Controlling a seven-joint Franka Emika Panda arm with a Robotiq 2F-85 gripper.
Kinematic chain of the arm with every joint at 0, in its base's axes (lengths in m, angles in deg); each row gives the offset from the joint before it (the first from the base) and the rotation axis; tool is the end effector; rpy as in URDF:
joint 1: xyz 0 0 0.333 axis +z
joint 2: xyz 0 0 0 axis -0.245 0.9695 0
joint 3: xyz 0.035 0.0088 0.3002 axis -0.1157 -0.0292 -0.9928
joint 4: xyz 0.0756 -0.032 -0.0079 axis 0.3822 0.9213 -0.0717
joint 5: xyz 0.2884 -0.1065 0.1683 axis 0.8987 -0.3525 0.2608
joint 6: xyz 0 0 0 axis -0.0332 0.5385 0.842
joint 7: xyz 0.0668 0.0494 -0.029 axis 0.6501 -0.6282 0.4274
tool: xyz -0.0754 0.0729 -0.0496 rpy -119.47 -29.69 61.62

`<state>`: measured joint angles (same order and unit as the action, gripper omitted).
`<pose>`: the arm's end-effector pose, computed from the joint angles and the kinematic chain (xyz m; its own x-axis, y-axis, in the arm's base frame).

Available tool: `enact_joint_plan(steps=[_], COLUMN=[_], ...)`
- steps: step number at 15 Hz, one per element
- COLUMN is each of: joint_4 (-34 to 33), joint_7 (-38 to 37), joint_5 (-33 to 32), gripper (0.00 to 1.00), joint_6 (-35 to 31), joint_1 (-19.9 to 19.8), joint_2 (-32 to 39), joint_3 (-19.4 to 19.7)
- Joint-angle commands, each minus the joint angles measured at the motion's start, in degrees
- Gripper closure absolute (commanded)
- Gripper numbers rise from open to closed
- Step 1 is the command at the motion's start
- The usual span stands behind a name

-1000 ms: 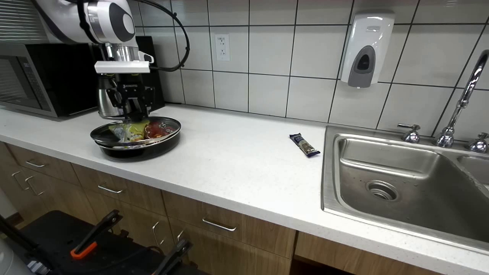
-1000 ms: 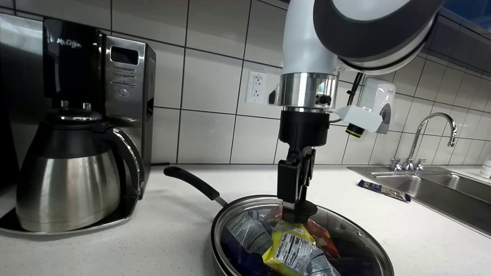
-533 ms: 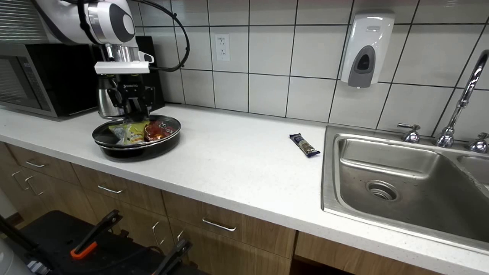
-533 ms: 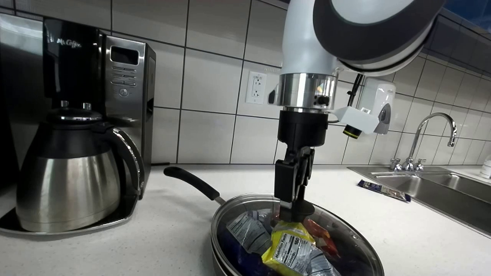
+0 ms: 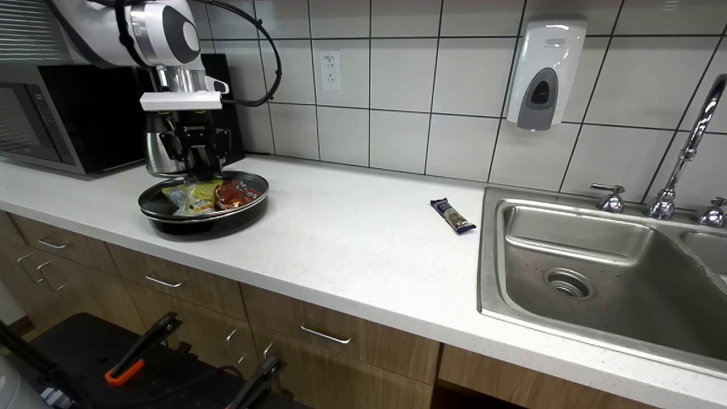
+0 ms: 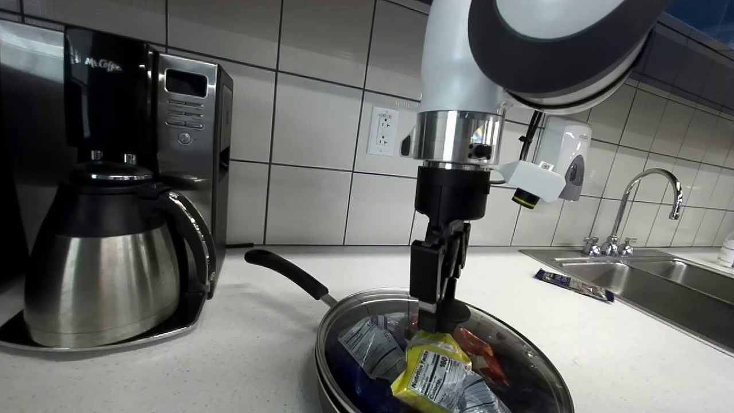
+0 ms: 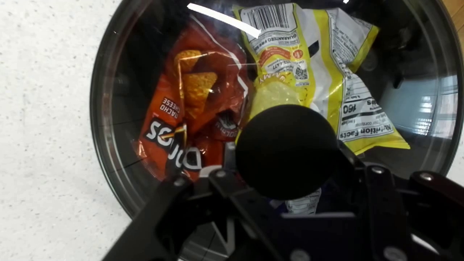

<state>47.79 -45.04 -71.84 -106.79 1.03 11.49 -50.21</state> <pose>0.4855 0.2558 0.2899 0.7380 0.6698 -0.0813 0.6720 -0.7406 -0.0012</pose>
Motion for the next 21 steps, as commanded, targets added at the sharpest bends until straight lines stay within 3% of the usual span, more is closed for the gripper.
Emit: enact_joint_plan(steps=[1,14,15,18,21], joint_4=[-1.04,-2.28,-2.26,-2.01,-1.65], joint_7=[-1.05,-1.7,-1.66,-1.3,-1.06], joint_5=[-0.96,-3.05,-3.09,-2.81,-2.65], gripper=[0.61,0.61,0.11,0.01,0.0], joint_6=[-0.21,0.65,0.65,0.34,0.08], joint_1=[0.15,0.59,0.57,0.38,0.28], joint_2=[0.53,2.17,2.11,1.8,0.56], joint_3=[0.2,0.61,0.61,0.64,0.71])
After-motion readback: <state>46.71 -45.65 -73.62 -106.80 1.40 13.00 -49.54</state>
